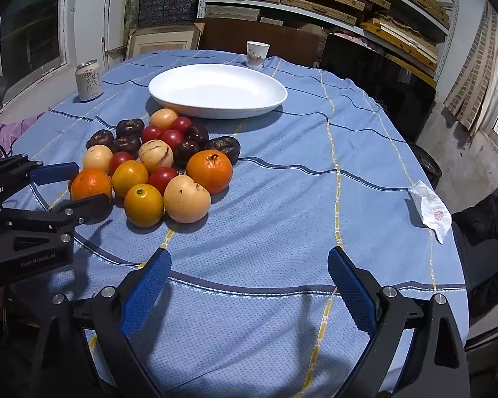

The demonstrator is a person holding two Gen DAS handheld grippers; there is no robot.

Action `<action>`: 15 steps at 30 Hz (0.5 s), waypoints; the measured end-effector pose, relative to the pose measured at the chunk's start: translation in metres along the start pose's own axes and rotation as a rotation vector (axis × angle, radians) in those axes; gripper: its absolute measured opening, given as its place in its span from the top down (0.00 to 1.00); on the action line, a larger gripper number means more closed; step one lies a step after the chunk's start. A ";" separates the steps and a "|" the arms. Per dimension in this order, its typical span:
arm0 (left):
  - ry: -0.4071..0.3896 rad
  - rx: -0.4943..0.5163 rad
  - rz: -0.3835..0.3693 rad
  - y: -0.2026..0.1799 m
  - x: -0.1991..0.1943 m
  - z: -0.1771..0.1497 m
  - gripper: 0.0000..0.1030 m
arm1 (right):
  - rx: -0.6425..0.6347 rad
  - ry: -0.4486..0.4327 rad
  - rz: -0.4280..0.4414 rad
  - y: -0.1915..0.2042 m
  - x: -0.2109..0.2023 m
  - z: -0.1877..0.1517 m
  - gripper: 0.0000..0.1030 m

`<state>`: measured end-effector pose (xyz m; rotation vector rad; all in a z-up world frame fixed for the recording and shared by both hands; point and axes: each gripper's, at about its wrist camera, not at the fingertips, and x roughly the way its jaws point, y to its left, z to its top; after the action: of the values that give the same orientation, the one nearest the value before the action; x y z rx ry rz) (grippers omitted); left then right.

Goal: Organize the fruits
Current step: 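Grasp the large orange with the left gripper while the right gripper grasps a pale pear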

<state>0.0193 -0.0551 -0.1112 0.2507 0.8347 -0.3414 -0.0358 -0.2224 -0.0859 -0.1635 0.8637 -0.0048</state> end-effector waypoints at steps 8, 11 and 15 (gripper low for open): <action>-0.018 -0.019 -0.053 0.007 -0.003 -0.004 0.56 | 0.004 0.009 0.011 -0.002 0.003 0.000 0.10; -0.051 -0.053 -0.076 0.016 -0.014 -0.006 0.56 | 0.001 0.013 0.032 -0.001 0.004 0.002 0.14; -0.133 -0.121 -0.063 0.033 -0.041 -0.003 0.56 | -0.003 0.002 0.105 0.002 0.008 0.009 0.17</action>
<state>0.0047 -0.0154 -0.0789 0.0882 0.7306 -0.3615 -0.0242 -0.2193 -0.0864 -0.1205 0.8738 0.0947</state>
